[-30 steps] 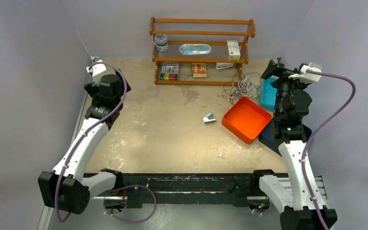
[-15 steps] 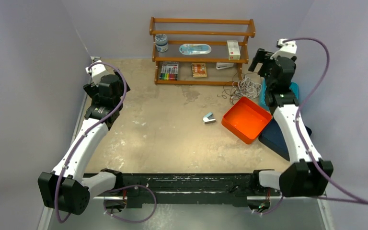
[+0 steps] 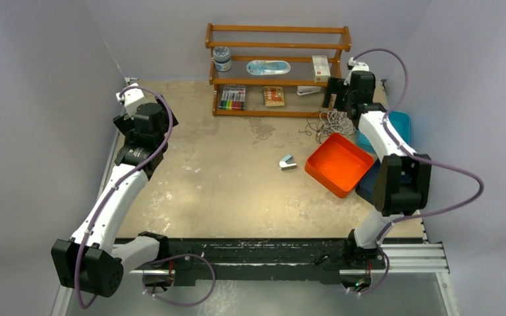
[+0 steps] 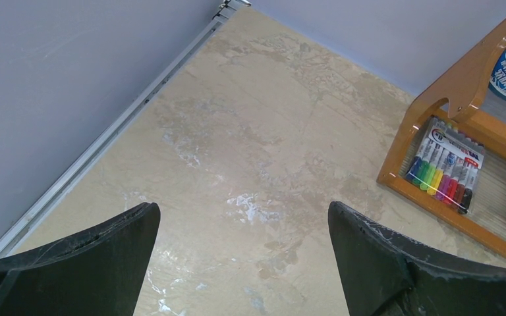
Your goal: Untangle the cables
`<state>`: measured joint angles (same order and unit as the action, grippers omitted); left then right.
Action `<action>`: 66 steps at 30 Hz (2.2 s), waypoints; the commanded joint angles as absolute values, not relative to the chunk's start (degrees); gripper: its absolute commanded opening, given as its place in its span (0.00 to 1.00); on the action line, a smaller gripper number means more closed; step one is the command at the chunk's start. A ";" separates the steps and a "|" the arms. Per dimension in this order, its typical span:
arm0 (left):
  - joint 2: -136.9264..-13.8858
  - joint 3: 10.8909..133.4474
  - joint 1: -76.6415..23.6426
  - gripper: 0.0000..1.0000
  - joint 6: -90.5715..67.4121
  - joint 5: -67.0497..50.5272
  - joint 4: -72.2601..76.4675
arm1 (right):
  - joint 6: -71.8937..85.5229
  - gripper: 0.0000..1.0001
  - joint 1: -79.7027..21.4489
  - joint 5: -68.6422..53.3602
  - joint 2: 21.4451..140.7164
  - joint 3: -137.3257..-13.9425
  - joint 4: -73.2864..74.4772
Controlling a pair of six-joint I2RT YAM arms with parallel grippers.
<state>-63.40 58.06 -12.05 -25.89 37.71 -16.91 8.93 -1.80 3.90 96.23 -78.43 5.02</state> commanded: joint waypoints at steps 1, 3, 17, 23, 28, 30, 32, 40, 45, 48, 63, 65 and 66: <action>-61.81 59.51 -11.65 1.00 -25.37 37.51 -15.19 | 8.54 0.99 -1.50 1.76 100.41 -82.11 5.12; -61.60 59.48 -11.69 1.00 -25.40 37.57 -15.21 | 8.57 0.99 -1.49 2.14 102.57 -82.07 4.40; -61.57 59.33 -11.64 1.00 -25.31 36.75 -14.78 | 7.62 0.99 -0.84 7.02 113.30 -80.53 -3.86; -61.44 59.35 -11.60 1.00 -25.21 36.63 -14.86 | 8.71 0.97 -0.48 7.38 117.54 -81.46 -8.01; -61.40 59.34 -11.51 1.00 -25.27 36.24 -14.76 | 9.05 0.77 -0.44 7.10 117.64 -82.20 -8.64; -61.43 59.33 -11.54 0.99 -25.23 36.26 -14.71 | 9.37 0.65 -0.44 6.70 118.20 -82.74 -7.68; -61.36 59.33 -11.51 0.99 -25.18 36.37 -14.75 | 9.80 0.57 -0.36 6.17 118.82 -83.21 -6.81; -61.35 59.32 -11.51 0.98 -25.17 36.39 -14.69 | 10.63 0.20 0.09 4.29 118.26 -82.78 -5.58; -61.31 59.33 -11.43 0.98 -25.21 36.31 -14.71 | 10.41 0.12 0.09 2.47 114.37 -80.36 -7.13; -61.31 59.32 -11.43 0.98 -25.27 36.25 -14.69 | 8.27 0.08 0.02 1.34 110.39 -77.92 -9.63; -61.61 59.33 -11.34 0.97 -25.22 36.02 -14.64 | 5.79 0.00 -18.82 -4.12 99.50 -70.16 -13.62; -61.59 59.33 -11.29 0.97 -25.30 35.95 -14.68 | 5.81 0.00 -22.03 -5.04 99.07 -70.34 -13.71; -61.69 59.33 -11.32 0.97 -25.31 35.90 -14.68 | 5.92 0.00 -23.64 -5.58 98.93 -70.54 -13.71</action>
<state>-62.61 58.06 -11.99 -25.87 36.21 -16.86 6.55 -19.38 -2.83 101.97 -70.35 -10.68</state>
